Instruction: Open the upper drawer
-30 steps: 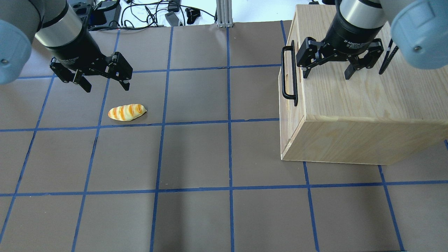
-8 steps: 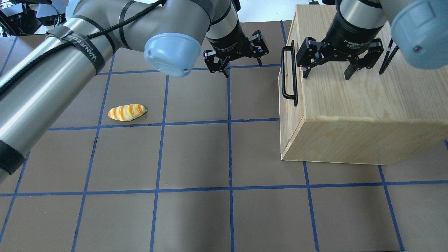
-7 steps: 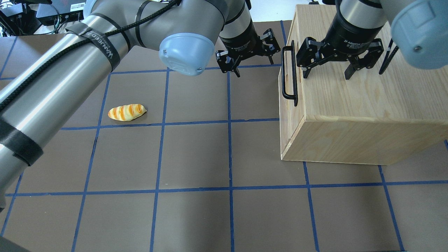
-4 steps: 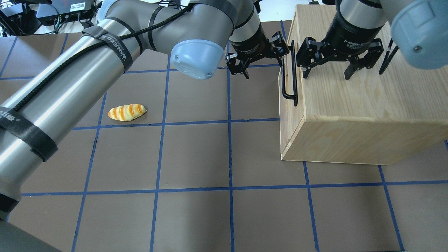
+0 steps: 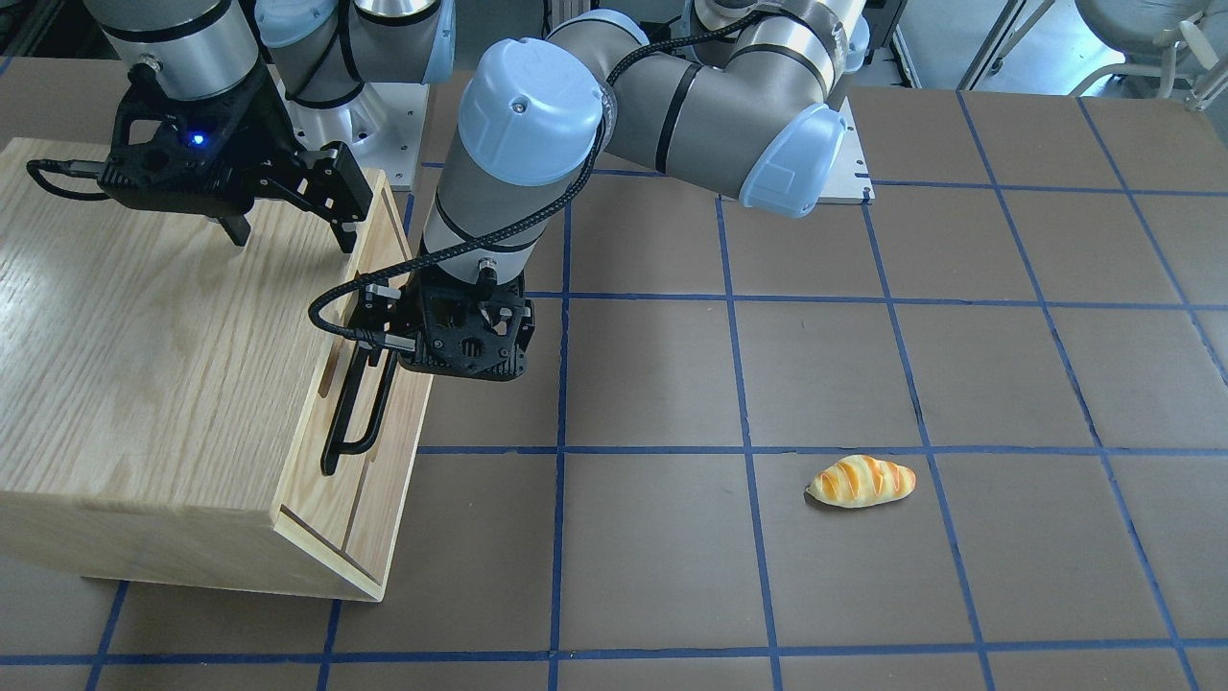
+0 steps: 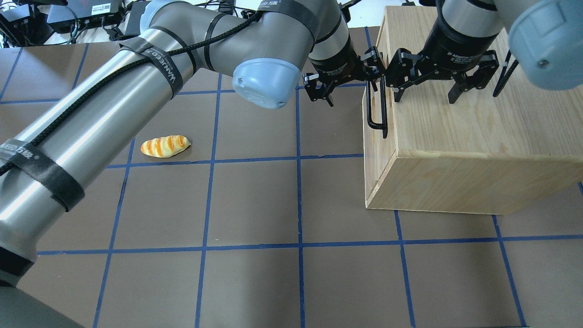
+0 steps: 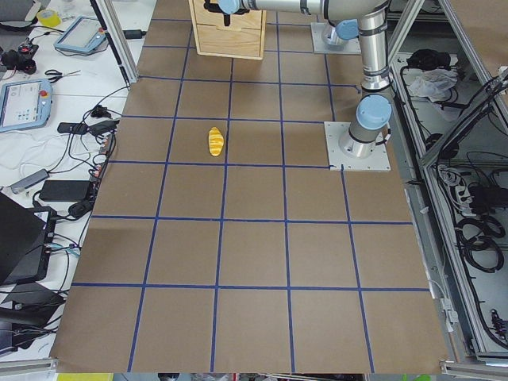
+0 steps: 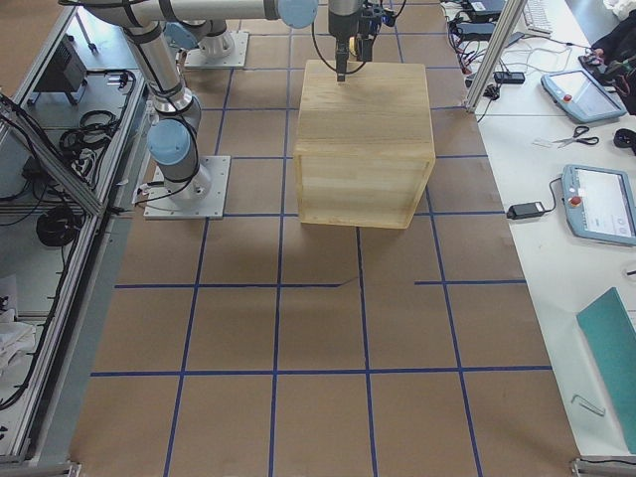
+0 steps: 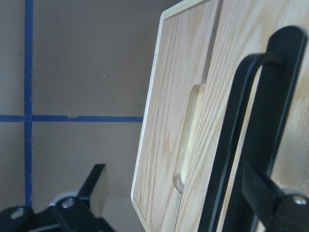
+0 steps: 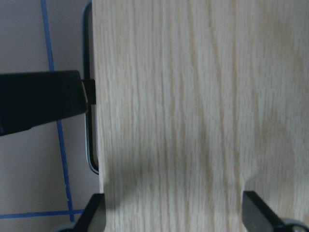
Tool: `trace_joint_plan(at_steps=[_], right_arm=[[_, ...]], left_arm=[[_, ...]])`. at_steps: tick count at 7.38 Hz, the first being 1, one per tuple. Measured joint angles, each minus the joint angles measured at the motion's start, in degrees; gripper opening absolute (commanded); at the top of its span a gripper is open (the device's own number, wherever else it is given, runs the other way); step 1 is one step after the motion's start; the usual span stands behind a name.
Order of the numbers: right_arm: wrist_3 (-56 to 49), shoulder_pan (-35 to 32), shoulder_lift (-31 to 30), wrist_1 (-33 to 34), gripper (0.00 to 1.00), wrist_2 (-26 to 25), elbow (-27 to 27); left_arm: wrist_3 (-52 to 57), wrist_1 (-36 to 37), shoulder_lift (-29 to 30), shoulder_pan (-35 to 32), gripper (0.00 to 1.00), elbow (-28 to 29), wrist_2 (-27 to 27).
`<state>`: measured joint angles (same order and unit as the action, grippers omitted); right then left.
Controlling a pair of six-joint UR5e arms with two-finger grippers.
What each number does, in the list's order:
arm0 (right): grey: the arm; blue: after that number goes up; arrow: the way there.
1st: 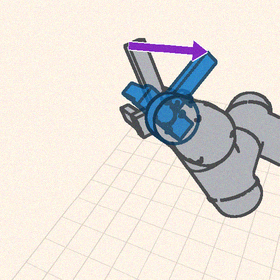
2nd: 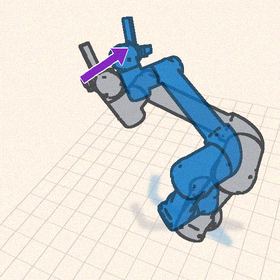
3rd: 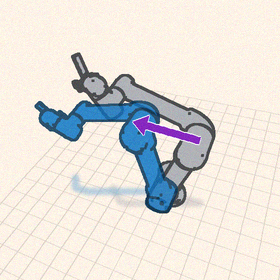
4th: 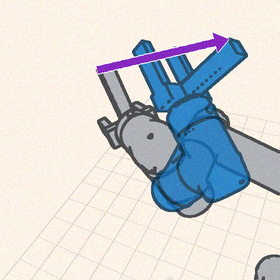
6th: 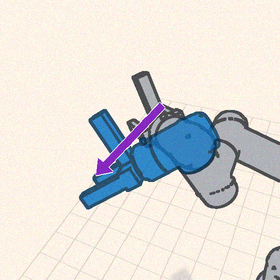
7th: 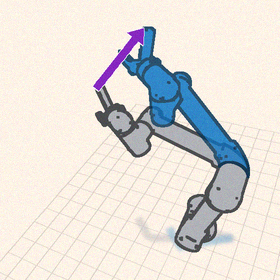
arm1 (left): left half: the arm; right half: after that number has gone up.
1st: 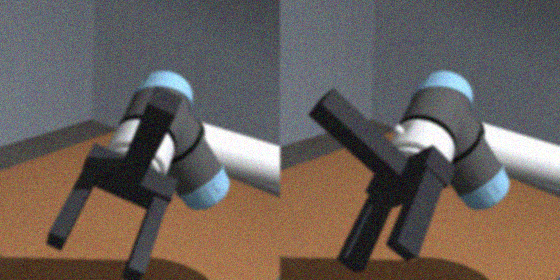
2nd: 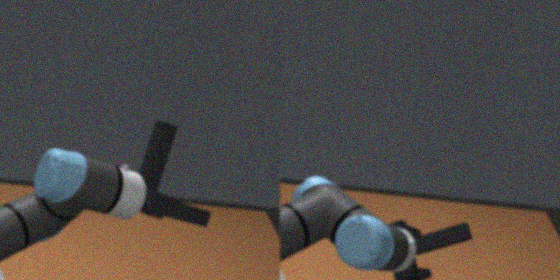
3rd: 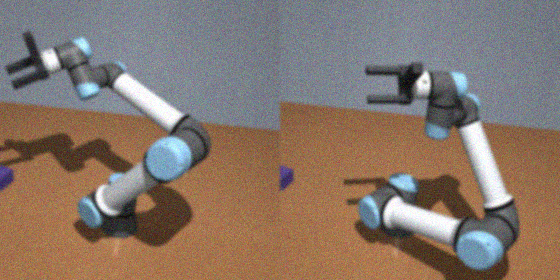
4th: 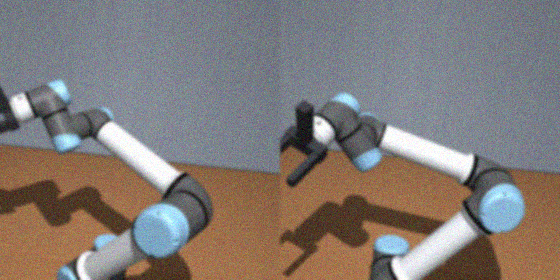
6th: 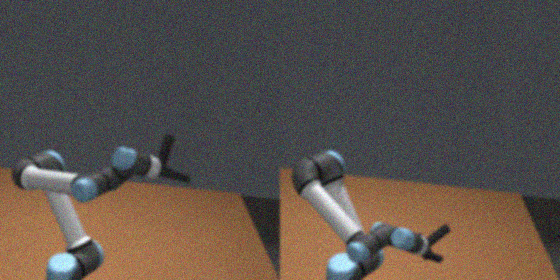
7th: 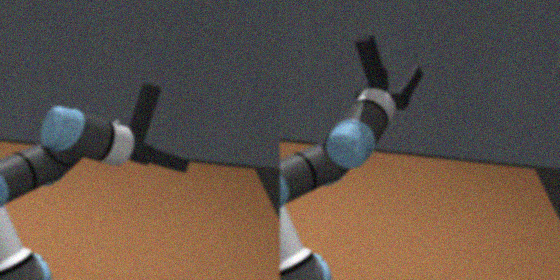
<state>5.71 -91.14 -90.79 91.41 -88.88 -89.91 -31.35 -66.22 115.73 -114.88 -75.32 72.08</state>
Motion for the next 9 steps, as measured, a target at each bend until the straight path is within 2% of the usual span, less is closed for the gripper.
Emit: trace_joint_plan(at_steps=[9], right_arm=[[0.00,0.00,0.00,0.00,1.00,-0.05,0.01]], left_arm=[[3.01,-0.05,1.79,-0.43,1.00,-0.09,-0.13]])
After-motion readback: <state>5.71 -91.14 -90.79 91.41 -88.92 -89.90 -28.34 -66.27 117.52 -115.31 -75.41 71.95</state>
